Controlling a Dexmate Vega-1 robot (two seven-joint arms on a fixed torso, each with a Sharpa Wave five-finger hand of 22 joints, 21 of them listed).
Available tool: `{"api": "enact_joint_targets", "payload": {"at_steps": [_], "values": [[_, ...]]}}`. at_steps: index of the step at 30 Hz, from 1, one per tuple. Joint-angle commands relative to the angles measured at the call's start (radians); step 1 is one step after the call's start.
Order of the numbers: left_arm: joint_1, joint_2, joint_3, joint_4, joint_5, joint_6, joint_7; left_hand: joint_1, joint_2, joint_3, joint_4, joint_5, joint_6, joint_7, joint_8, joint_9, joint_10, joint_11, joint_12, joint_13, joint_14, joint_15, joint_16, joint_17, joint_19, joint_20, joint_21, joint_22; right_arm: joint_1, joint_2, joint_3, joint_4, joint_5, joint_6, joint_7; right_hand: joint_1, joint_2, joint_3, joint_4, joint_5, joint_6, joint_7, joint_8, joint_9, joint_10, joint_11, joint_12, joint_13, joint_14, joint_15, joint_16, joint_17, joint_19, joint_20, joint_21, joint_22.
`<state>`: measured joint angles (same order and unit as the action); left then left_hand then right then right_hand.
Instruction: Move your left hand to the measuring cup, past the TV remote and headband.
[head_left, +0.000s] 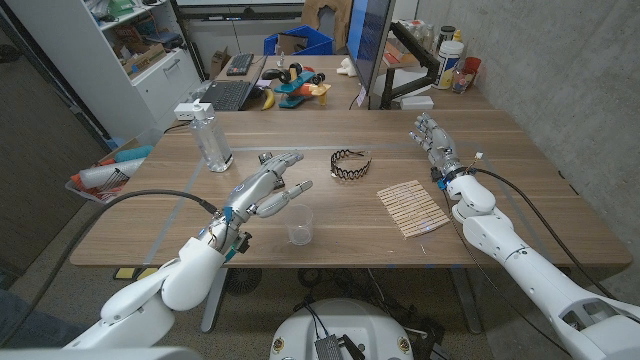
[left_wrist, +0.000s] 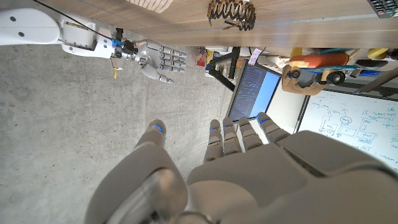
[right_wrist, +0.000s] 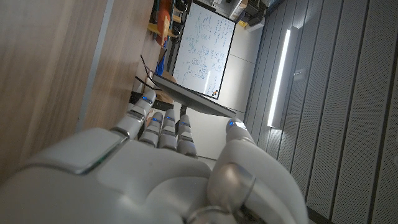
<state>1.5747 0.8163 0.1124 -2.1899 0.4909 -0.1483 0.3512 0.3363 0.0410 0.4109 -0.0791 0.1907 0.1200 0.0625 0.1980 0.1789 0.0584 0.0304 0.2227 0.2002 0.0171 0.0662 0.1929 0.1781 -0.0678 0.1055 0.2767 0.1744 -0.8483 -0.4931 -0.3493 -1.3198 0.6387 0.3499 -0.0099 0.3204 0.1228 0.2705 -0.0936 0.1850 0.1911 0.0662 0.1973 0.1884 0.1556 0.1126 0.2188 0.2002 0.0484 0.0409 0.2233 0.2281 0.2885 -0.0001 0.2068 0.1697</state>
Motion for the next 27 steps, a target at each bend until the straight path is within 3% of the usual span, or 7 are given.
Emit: {"api": "enact_joint_targets", "payload": {"at_steps": [1, 13, 27], "values": [[0.027, 0.024, -0.007, -0.054, 0.09, 0.062, -0.005, 0.013, -0.002, 0.002, -0.01, -0.004, 0.013, -0.004, 0.006, 0.004, 0.015, -0.001, 0.008, 0.002, 0.014, -0.004, 0.005, 0.002, 0.008, 0.008, 0.003, 0.006, -0.006, -0.004, 0.001, -0.01, -0.003, -0.008, -0.007, 0.004, 0.009, 0.002, -0.005, 0.002, 0.003, -0.003, 0.001, 0.001, 0.01, -0.001, -0.003, 0.002, 0.009, -0.001, 0.007, -0.001, 0.012, 0.0, -0.003, 0.002], [0.073, 0.036, -0.024, -0.113, 0.206, 0.164, -0.018, 0.021, -0.003, 0.0, -0.022, -0.006, 0.066, -0.024, 0.017, 0.005, 0.04, -0.019, 0.014, 0.003, 0.037, -0.004, 0.008, 0.004, 0.049, 0.037, 0.008, 0.01, 0.0, -0.005, 0.001, 0.003, 0.003, -0.008, 0.007, 0.003, 0.009, 0.001, -0.004, 0.002, 0.004, -0.005, 0.001, 0.002, 0.01, 0.0, -0.004, 0.002, 0.009, 0.0, 0.007, -0.001, 0.012, 0.001, -0.004, 0.002], [0.012, 0.049, 0.036, -0.107, 0.277, 0.249, -0.053, 0.024, -0.002, 0.0, -0.026, -0.006, 0.092, -0.03, 0.02, 0.006, 0.046, -0.034, 0.015, 0.004, 0.042, -0.01, 0.007, 0.005, 0.043, 0.045, 0.0, 0.012, -0.006, -0.016, 0.001, -0.002, -0.002, -0.008, 0.011, 0.002, 0.009, 0.0, -0.004, 0.002, 0.004, -0.006, 0.001, 0.002, 0.011, 0.0, -0.004, 0.002, 0.008, 0.001, 0.006, -0.001, 0.012, 0.002, -0.005, 0.002]]}}
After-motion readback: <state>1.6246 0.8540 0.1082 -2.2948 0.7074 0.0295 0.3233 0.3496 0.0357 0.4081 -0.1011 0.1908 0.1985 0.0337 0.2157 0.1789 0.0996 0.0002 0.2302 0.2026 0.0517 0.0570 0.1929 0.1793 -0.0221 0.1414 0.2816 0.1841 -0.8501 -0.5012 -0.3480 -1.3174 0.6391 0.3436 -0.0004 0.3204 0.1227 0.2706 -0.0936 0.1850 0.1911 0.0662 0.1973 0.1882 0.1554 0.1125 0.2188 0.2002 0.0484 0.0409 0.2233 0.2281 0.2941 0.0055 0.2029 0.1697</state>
